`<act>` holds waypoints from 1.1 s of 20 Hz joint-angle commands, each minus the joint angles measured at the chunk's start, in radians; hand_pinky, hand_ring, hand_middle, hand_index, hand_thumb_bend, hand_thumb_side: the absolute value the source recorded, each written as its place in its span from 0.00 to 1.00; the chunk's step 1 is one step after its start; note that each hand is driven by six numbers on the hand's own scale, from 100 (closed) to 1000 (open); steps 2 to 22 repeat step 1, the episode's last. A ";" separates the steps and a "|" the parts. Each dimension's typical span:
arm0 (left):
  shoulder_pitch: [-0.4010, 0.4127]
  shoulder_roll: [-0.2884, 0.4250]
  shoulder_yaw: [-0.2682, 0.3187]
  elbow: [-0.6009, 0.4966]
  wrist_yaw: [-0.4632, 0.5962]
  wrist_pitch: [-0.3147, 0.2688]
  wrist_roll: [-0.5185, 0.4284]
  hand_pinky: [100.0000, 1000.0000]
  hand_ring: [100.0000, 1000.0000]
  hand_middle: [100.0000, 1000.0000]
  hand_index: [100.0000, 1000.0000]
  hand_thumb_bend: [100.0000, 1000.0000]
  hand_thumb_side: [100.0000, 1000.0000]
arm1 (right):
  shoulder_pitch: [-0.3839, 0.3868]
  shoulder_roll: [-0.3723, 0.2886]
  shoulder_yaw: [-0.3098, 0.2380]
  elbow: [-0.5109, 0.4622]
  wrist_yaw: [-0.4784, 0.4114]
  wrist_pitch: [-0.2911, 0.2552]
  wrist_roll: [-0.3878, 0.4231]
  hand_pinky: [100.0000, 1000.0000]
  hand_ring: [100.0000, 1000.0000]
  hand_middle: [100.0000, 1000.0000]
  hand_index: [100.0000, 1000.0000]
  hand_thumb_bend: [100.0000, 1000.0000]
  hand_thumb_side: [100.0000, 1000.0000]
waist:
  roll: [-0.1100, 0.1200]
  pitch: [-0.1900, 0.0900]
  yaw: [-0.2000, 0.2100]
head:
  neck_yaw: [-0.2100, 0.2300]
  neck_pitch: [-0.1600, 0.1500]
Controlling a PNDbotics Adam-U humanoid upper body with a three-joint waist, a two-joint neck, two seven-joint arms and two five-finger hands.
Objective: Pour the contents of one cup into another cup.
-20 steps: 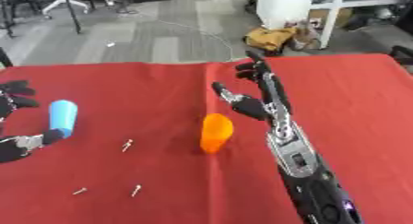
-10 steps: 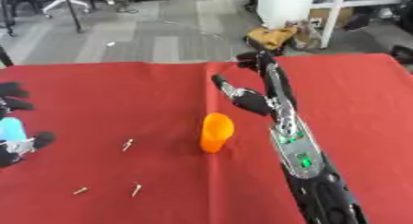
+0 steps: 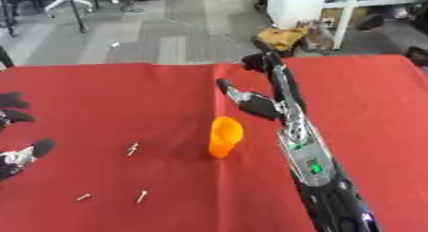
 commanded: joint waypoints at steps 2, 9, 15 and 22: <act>-0.008 0.007 0.010 -0.020 0.007 0.003 -0.003 0.67 0.53 0.58 0.75 0.86 0.24 | -0.016 -0.007 -0.001 -0.023 0.004 -0.001 0.001 0.86 0.70 0.64 0.96 0.50 0.20 | -0.001 -0.017 0.000 | 0.002 -0.007; -0.008 0.007 0.010 -0.020 0.007 0.003 -0.003 0.67 0.53 0.58 0.75 0.86 0.24 | -0.016 -0.007 -0.001 -0.023 0.004 -0.001 0.001 0.86 0.70 0.64 0.96 0.50 0.20 | -0.001 -0.017 0.000 | 0.002 -0.007; -0.008 0.007 0.010 -0.020 0.007 0.003 -0.003 0.67 0.53 0.58 0.75 0.86 0.24 | -0.016 -0.007 -0.001 -0.023 0.004 -0.001 0.001 0.86 0.70 0.64 0.96 0.50 0.20 | -0.001 -0.017 0.000 | 0.002 -0.007; -0.008 0.007 0.010 -0.020 0.007 0.003 -0.003 0.67 0.53 0.58 0.75 0.86 0.24 | -0.016 -0.007 -0.001 -0.023 0.004 -0.001 0.001 0.86 0.70 0.64 0.96 0.50 0.20 | -0.001 -0.017 0.000 | 0.002 -0.007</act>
